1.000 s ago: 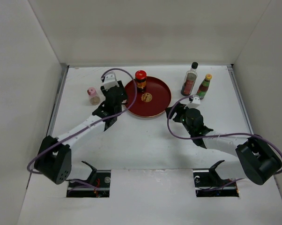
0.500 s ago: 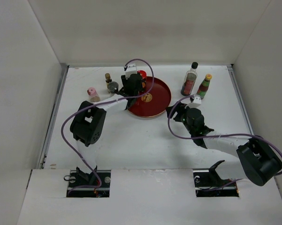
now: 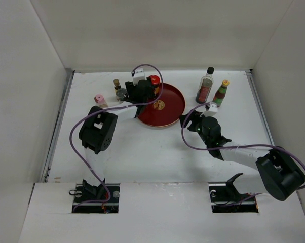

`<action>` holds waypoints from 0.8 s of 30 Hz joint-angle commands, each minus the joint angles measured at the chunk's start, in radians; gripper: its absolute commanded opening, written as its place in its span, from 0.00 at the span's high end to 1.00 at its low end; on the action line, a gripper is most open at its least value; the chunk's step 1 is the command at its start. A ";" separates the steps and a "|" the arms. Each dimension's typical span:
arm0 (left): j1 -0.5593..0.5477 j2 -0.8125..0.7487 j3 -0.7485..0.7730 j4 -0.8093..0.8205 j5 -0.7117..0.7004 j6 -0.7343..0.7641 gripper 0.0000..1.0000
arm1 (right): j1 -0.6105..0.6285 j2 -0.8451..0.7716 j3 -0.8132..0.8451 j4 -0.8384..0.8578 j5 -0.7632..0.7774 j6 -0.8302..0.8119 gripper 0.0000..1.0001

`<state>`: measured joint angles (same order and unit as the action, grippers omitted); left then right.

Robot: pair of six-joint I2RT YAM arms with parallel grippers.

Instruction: Organize the condiment bottles

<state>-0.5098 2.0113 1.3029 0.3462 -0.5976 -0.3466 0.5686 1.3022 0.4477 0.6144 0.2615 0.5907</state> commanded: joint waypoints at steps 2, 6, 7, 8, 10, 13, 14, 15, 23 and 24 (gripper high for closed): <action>-0.020 -0.091 -0.033 0.094 -0.004 0.011 0.16 | -0.006 -0.015 0.009 0.062 -0.010 0.000 0.23; -0.066 -0.227 -0.120 0.113 0.010 0.011 0.13 | -0.005 -0.015 0.011 0.065 -0.005 -0.005 0.22; -0.078 -0.267 -0.148 0.111 0.019 0.011 0.14 | -0.005 -0.009 0.014 0.065 -0.010 -0.002 0.22; -0.086 -0.305 -0.178 0.115 0.028 0.009 0.14 | -0.005 -0.006 0.017 0.061 -0.011 -0.002 0.22; -0.092 -0.371 -0.238 0.116 0.038 0.000 0.15 | -0.005 -0.011 0.019 0.058 -0.010 -0.005 0.21; -0.088 -0.440 -0.303 0.099 0.027 -0.009 0.16 | -0.005 -0.009 0.016 0.064 -0.010 -0.003 0.21; -0.077 -0.463 -0.326 0.090 0.019 -0.011 0.17 | -0.005 -0.004 0.017 0.062 -0.011 -0.002 0.21; -0.066 -0.471 -0.335 0.083 0.010 -0.011 0.18 | -0.005 -0.004 0.020 0.059 -0.011 -0.002 0.21; 0.081 -0.433 -0.266 -0.079 0.021 -0.011 0.15 | 0.000 -0.009 0.022 0.056 -0.008 -0.006 0.19; 0.093 -0.421 -0.258 -0.085 0.022 -0.011 0.14 | 0.000 -0.011 0.020 0.059 -0.007 -0.006 0.17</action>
<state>-0.4461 1.5711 0.9920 0.3141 -0.5793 -0.3500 0.5686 1.3022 0.4480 0.6144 0.2611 0.5907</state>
